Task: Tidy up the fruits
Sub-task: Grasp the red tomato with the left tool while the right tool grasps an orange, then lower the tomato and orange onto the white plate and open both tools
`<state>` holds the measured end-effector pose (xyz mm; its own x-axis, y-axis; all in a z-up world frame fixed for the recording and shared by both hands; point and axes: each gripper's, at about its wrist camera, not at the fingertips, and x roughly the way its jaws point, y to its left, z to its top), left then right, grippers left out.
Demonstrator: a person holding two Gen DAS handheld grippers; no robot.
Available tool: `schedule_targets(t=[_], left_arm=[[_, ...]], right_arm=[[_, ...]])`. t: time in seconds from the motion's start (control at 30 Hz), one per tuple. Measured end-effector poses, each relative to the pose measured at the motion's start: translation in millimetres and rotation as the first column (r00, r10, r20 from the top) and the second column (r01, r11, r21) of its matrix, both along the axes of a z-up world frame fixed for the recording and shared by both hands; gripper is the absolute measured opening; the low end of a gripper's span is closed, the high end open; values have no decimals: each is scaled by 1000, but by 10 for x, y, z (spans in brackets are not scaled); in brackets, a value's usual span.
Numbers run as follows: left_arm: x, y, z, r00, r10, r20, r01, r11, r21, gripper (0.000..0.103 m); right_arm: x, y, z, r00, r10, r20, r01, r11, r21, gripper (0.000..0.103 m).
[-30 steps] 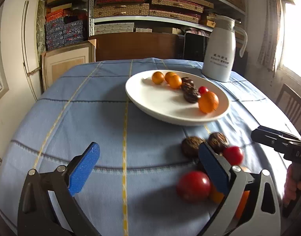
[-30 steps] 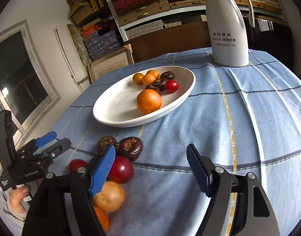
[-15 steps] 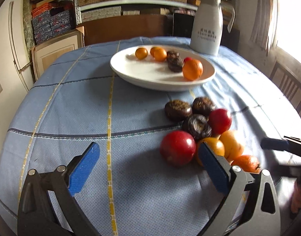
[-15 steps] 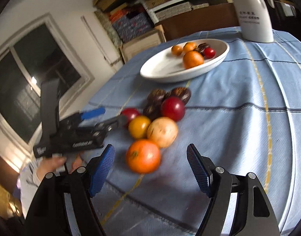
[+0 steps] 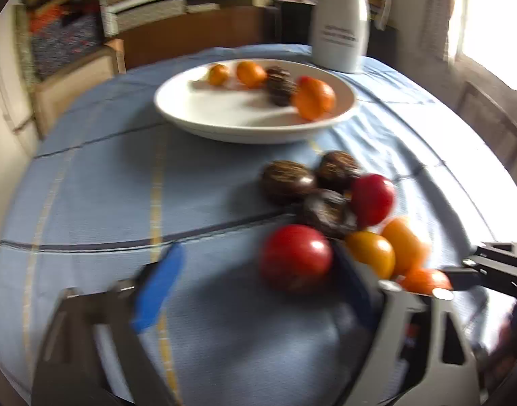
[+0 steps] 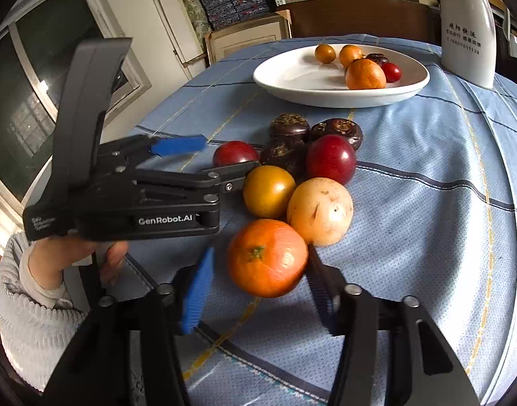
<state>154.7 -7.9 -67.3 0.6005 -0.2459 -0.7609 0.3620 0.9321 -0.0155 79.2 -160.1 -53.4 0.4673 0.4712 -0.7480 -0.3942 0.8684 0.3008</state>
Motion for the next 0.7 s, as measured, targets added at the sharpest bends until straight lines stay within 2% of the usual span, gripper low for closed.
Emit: schedule_targets(t=[0.13, 0.23, 0.3, 0.37, 0.5, 0.6, 0.7], left_arm=[[39, 39, -36, 999, -35, -42, 32, 997, -70, 55], [12, 1, -34, 997, -70, -40, 66, 993, -95, 40], [-20, -39, -25, 998, -66, -20, 65, 995, -71, 40], [-44, -23, 10, 998, -57, 1, 57, 995, -76, 40], [-61, 168, 241, 996, 30, 78, -22, 994, -103, 39], [123, 237, 467, 987, 88, 135, -80, 995, -63, 39], [398, 264, 644, 976, 137, 171, -128, 990, -60, 40]], right_arm=[[18, -45, -4, 1000, -8, -12, 8, 1000, 22, 46], [16, -51, 5, 1000, -4, -8, 4, 1000, 24, 45], [-6, -103, 11, 1000, -1, -7, 1, 999, 42, 44], [-15, -157, 28, 1000, -8, 3, 8, 998, 61, 44], [-29, -324, 188, 995, -58, 84, 53, 997, 55, 44], [162, -377, 390, 982, -105, 155, 103, 994, 23, 44], [512, -364, 578, 970, -139, 199, 133, 990, 40, 44]])
